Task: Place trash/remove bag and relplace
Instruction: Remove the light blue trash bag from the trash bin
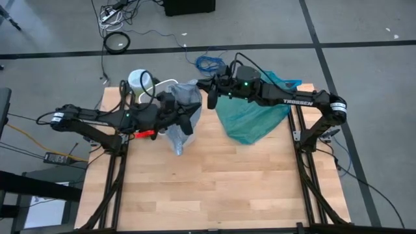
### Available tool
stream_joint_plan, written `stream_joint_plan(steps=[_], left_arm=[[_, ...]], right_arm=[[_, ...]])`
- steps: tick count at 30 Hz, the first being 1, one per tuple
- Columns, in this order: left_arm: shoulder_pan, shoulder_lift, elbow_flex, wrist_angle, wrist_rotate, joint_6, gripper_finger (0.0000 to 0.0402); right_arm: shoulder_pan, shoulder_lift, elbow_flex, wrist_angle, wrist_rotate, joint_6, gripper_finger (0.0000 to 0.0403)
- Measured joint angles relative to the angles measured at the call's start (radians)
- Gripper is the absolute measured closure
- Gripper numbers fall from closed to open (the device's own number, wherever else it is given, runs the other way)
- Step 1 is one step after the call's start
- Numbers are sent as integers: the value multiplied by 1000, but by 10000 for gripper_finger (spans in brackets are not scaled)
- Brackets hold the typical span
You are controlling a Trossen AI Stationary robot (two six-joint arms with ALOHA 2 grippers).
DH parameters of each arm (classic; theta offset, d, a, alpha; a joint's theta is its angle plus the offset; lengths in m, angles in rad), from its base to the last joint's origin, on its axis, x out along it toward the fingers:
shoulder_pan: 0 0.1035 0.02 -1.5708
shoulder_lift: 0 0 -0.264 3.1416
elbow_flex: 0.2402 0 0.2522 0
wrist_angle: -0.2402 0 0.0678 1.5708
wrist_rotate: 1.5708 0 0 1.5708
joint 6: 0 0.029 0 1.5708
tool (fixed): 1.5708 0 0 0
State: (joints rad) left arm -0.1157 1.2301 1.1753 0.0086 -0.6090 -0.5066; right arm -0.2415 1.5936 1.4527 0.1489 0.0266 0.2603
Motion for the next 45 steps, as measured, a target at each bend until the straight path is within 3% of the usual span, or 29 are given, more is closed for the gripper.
stream_joint_plan(steps=[8, 14, 27, 36, 45], left_arm=[[58, -8, 0, -5, -72, 44, 400], [90, -10, 1, -78, -59, 49, 400], [90, -9, 1, -163, -63, 58, 400], [91, -50, 0, -207, -151, 62, 400], [96, -66, 0, -268, -156, 58, 400]], right_arm=[[86, 1, 76, -171, 88, -58, 403], [131, 3, 103, -199, 179, -103, 403], [163, 2, 202, -249, 199, -133, 403], [250, -2, 202, -448, 393, -124, 403], [296, -8, 202, -424, 405, -132, 403]])
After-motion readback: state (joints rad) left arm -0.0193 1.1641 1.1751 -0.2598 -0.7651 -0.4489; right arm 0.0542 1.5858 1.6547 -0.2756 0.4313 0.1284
